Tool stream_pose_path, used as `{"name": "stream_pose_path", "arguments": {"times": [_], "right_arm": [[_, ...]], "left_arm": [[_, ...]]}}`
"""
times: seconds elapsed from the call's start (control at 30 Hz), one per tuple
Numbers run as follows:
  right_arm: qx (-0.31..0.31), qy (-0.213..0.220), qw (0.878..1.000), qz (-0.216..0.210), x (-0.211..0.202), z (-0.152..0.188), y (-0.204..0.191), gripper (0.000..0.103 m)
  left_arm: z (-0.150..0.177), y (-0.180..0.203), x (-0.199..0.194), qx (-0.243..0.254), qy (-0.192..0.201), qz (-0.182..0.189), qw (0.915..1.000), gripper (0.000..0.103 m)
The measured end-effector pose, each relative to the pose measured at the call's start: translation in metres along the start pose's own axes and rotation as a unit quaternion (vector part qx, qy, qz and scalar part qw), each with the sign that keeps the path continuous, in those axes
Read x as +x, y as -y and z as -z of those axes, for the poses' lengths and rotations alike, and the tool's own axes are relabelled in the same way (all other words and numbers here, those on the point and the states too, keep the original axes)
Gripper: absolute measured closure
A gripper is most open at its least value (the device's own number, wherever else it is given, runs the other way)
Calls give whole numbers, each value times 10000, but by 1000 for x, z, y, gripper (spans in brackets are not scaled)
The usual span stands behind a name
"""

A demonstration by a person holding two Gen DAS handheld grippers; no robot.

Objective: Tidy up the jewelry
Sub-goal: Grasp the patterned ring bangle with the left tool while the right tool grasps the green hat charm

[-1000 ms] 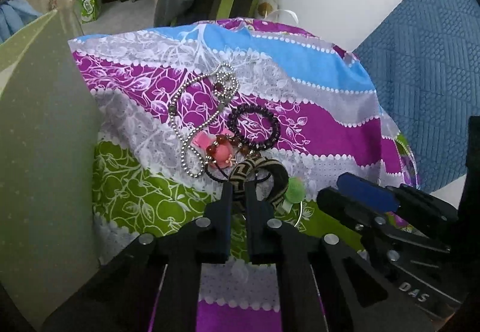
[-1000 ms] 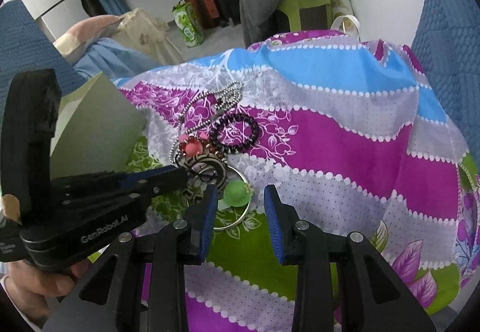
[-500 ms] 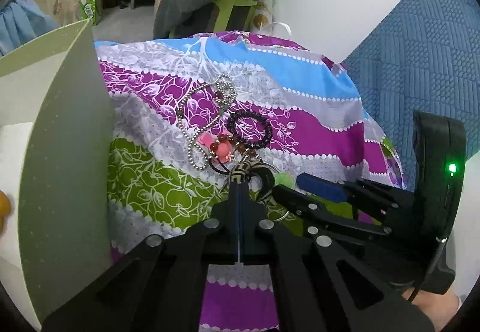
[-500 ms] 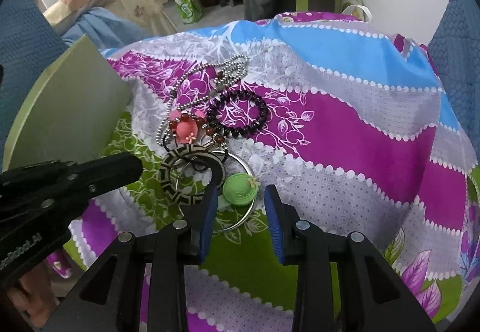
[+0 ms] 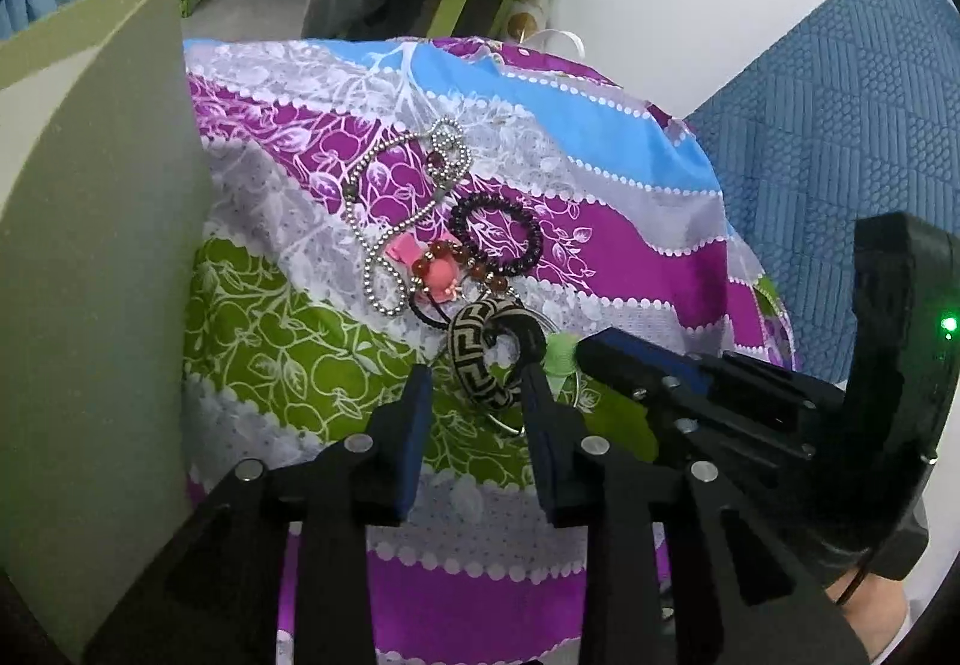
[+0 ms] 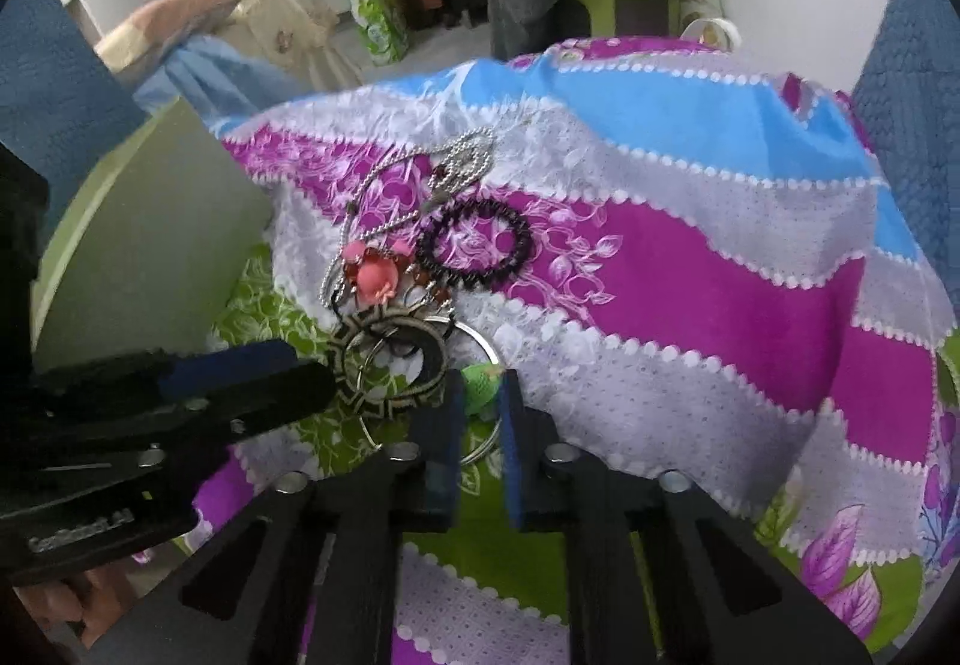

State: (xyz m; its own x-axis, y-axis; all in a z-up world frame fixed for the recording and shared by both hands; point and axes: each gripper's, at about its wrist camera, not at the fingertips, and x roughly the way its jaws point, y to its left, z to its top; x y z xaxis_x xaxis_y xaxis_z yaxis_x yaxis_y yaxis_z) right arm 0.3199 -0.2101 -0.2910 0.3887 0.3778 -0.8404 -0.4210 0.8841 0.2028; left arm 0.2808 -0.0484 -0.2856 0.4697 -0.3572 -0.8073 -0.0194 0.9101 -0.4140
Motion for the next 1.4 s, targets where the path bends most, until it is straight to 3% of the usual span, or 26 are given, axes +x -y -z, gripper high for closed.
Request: {"name": "stream_pose_path", "arguments": {"times": [0.3, 0.33, 0.37, 0.47, 0.57, 0.93, 1.23, 1.4], "right_arm": [[213, 9, 9997, -101, -3, 1, 10, 95], [224, 6, 9997, -117, -3, 1, 10, 95], [232, -2, 9996, -140, -2, 1, 10, 95], [207, -65, 9995, -234, 0, 1, 9, 92], [169, -88, 9995, -269, 1, 2, 7, 79], [-26, -208, 9996, -199, 12, 1, -5, 78], [-415, -173, 9989, 155, 19, 1, -19, 77], [-441, -159, 9986, 243, 19, 2, -19, 81]], "left_arm": [[-4, 8, 10, 275, 116, -282, 9992, 73], [-4, 9, 12, 315, 134, -329, 9989, 76], [-4, 9, 14, 339, 109, -361, 9987, 90], [-3, 9, 12, 293, 105, -334, 9990, 92], [-2, 13, 6, 390, 190, -410, 9982, 93], [6, 10, -12, 379, 173, -544, 9977, 93], [6, 10, -15, 251, 185, -552, 9980, 93], [7, 9, -14, 226, 162, -587, 9979, 93]]}}
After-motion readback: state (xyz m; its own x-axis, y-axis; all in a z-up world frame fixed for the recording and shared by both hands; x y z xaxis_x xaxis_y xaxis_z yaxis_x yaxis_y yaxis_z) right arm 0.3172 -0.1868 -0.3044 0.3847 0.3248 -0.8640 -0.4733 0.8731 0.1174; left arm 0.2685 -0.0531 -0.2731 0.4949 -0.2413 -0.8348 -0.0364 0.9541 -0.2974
